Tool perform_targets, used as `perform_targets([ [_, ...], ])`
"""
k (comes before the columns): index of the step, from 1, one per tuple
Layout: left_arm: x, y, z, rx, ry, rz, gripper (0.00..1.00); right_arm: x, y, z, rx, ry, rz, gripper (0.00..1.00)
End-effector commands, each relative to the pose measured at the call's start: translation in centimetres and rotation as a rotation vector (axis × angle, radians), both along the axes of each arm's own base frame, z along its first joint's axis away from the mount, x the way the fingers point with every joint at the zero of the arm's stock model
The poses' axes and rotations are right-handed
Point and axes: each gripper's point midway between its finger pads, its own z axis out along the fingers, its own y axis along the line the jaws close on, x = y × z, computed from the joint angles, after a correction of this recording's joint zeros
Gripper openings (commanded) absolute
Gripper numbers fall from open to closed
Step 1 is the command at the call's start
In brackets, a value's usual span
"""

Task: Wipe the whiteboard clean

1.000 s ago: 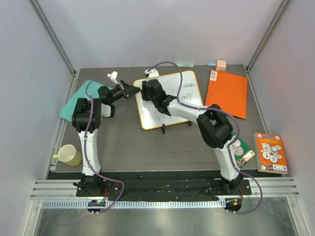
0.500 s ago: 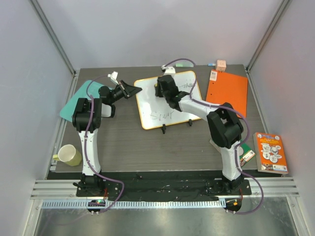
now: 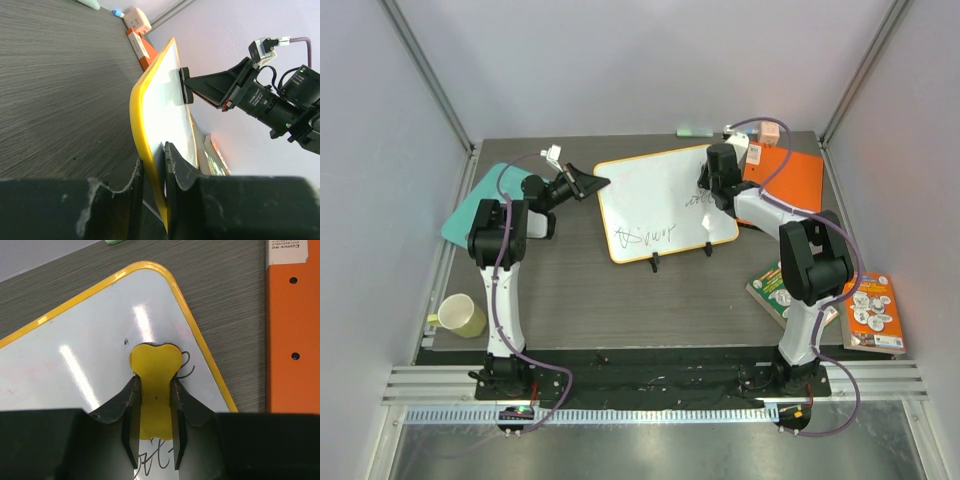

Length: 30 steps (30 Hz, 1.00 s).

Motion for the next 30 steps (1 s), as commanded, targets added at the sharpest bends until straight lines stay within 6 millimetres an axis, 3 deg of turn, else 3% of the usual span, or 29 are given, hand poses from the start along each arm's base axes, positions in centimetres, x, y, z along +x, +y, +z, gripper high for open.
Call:
perform_targets([
  [1,-1.5,-1.1,3.7,0.044,-0.303,-0.070,0.00,-4.3,-2.8,-6.6,-0.095,0.248,-0.007,0.01],
  [3,-1.5,-1.1,3.9,0.045,-0.308,-0.073,0.00,-4.6,-2.9,-7.0,-0.078,0.263,0.015,0.01],
  [7,-1.7,-1.1,4.2,0.045,-0.314,-0.079,0.00,-5.5,-1.3,-8.1,-0.037,0.307,0.118,0.01],
  [14,-1.8,-1.2,4.3,0.045,-0.314,-0.079,0.00,-8.2,-2.7,-9.9,-0.005,0.373,0.083,0.01],
  [26,-1.8,-1.3,4.2,0.043,-0.309,-0.086,0.00,-11.2,-3.2,-10.4,-0.009,0.421,0.098,0.01],
  [30,-1.8,-1.3,4.3,0.042,-0.311,-0.086,0.00,-12.3,-2.2,-10.7,0.040,0.425,0.146,0.01],
])
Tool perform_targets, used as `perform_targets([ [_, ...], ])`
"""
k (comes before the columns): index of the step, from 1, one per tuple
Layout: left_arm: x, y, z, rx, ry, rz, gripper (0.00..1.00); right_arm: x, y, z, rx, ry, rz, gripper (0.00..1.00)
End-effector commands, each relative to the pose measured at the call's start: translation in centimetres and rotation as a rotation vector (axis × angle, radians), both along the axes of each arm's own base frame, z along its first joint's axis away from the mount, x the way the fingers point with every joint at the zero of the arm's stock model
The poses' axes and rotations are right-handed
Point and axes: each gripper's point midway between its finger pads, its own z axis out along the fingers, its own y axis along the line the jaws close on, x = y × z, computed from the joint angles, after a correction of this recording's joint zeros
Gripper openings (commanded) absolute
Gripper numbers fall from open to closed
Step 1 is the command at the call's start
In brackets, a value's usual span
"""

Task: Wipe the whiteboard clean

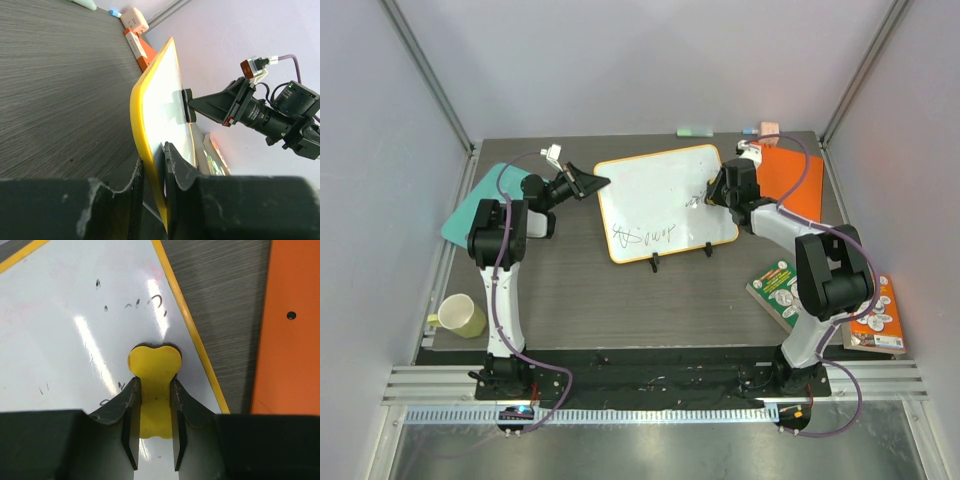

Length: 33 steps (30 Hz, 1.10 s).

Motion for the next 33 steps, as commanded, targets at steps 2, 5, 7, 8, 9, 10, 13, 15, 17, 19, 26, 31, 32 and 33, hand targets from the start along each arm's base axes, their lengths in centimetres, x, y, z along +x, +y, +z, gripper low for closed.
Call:
perform_targets([
  [2,-1.7,-1.2,3.9,0.039,-0.296,-0.076,0.00,-8.7,0.0,-9.3,-0.054,0.373,0.098,0.01],
  [5,-1.6,-1.3,4.0,0.038,-0.299,-0.077,0.00,-9.2,2.2,-9.5,-0.073,0.356,0.159,0.01],
  [7,-1.6,-1.3,3.9,0.038,-0.299,-0.077,0.00,-9.0,3.6,-9.4,-0.093,0.339,0.190,0.01],
  [8,-1.6,-1.3,4.0,0.037,-0.300,-0.079,0.00,-9.5,5.3,-9.5,-0.109,0.337,0.234,0.01],
  [9,-1.6,-1.3,4.0,0.037,-0.300,-0.078,0.00,-9.6,6.2,-9.7,-0.117,0.337,0.251,0.01],
  [10,-1.6,-1.3,4.0,0.036,-0.300,-0.078,0.00,-9.3,7.2,-9.6,-0.128,0.331,0.268,0.01],
  [13,-1.7,-1.4,4.1,0.035,-0.302,-0.081,0.00,-9.3,10.4,-9.8,-0.141,0.326,0.332,0.01],
  [15,-1.7,-1.4,4.0,0.036,-0.303,-0.082,0.00,-9.4,12.0,-9.7,-0.149,0.320,0.354,0.01],
  [17,-1.7,-1.4,4.1,0.035,-0.302,-0.084,0.00,-8.6,12.7,-9.6,-0.153,0.313,0.345,0.01],
  [19,-1.7,-1.4,4.1,0.034,-0.304,-0.086,0.00,-7.4,12.9,-8.9,-0.159,0.290,0.322,0.01],
  [26,-1.7,-1.5,4.2,0.033,-0.306,-0.089,0.00,-2.9,8.6,-7.3,-0.205,0.261,0.148,0.01],
  [31,-1.7,-1.5,4.2,0.033,-0.308,-0.089,0.00,-0.3,4.7,-4.9,-0.187,0.219,0.044,0.01],
  [32,-1.7,-1.5,4.2,0.033,-0.308,-0.088,0.00,0.0,4.2,-4.5,-0.185,0.212,0.034,0.01],
  [33,-1.7,-1.5,4.2,0.033,-0.306,-0.088,0.00,0.1,3.4,-4.1,-0.189,0.207,0.014,0.01],
])
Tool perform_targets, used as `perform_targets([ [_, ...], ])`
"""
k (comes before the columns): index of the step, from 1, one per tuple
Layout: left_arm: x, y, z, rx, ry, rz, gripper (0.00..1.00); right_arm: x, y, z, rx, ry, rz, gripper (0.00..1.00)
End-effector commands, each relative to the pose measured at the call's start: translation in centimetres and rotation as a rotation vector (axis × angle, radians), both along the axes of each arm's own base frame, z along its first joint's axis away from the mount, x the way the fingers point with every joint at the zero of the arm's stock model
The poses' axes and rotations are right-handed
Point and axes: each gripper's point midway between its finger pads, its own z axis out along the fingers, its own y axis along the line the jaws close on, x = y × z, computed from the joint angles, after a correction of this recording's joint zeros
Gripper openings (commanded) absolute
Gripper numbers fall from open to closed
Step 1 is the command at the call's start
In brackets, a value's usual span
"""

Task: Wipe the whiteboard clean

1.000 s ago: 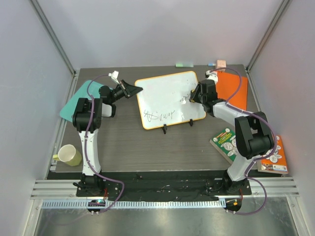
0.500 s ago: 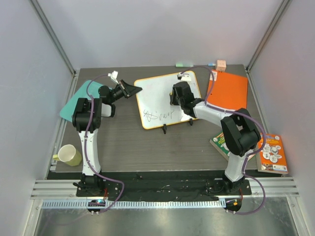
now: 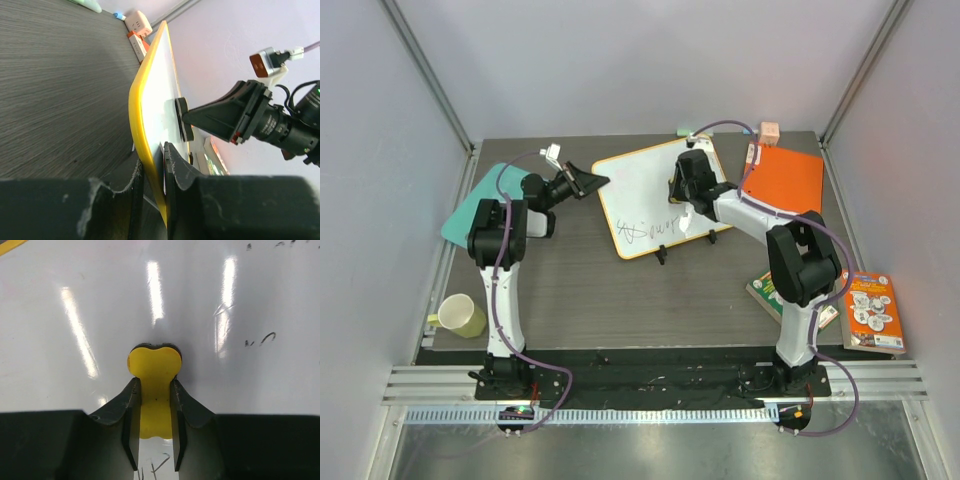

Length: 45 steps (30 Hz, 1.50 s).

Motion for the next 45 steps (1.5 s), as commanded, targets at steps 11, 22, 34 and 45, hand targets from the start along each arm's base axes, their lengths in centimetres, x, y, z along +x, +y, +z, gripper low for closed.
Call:
perform_targets([
  [11,-2.2,-1.8,4.4,0.040,-0.327,-0.112,0.00,1.1,-14.7,-3.8,-0.125,0.135,-0.328,0.01],
  [22,-2.4,-2.1,4.4,0.040,-0.329,-0.123,0.00,5.3,-11.3,1.8,0.022,-0.034,-0.241,0.01],
  [34,-2.5,-2.4,4.4,0.040,-0.332,-0.140,0.00,11.0,-11.5,5.6,-0.025,-0.171,-0.273,0.01],
  [45,-2.6,-2.7,4.5,0.038,-0.334,-0.150,0.00,14.9,-8.2,9.2,0.004,-0.261,-0.175,0.01],
])
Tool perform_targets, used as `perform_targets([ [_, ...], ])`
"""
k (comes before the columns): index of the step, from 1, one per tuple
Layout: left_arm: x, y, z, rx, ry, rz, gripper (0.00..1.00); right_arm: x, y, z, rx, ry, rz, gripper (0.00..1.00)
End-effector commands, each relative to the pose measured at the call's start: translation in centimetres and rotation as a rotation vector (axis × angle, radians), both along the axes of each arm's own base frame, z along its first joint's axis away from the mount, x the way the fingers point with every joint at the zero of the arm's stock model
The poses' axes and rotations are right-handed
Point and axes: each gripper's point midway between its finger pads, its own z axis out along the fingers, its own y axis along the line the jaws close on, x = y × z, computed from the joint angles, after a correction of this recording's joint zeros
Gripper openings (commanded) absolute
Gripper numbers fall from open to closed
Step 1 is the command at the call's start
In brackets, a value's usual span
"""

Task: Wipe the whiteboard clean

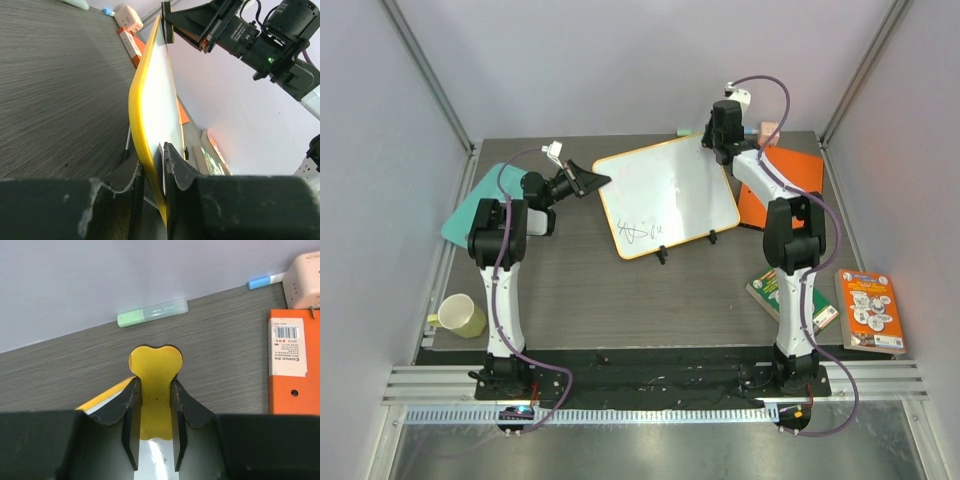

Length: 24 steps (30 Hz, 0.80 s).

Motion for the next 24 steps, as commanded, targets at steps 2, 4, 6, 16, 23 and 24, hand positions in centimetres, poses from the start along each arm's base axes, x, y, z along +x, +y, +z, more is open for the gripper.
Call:
perform_targets([
  [2,-2.1,-2.1,3.7,0.028,-0.300,-0.096,0.00,0.0,3.9,2.1,0.017,-0.048,0.092,0.01],
  [4,-2.2,-2.1,3.6,0.028,-0.297,-0.098,0.00,-1.1,6.0,1.2,-0.018,-0.028,0.120,0.01],
  [6,-2.1,-2.1,3.6,0.029,-0.299,-0.096,0.00,-2.5,6.5,0.4,-0.043,-0.009,0.112,0.01],
  [16,-2.1,-2.1,3.6,0.028,-0.298,-0.098,0.00,-10.2,6.9,-5.7,0.014,0.133,0.121,0.01],
  [23,-2.0,-2.1,3.7,0.025,-0.298,-0.096,0.00,-14.2,9.8,-9.1,-0.001,0.219,0.215,0.01],
  [24,-2.1,-2.2,3.6,0.026,-0.298,-0.098,0.00,-14.6,10.5,-9.3,-0.007,0.224,0.234,0.01],
])
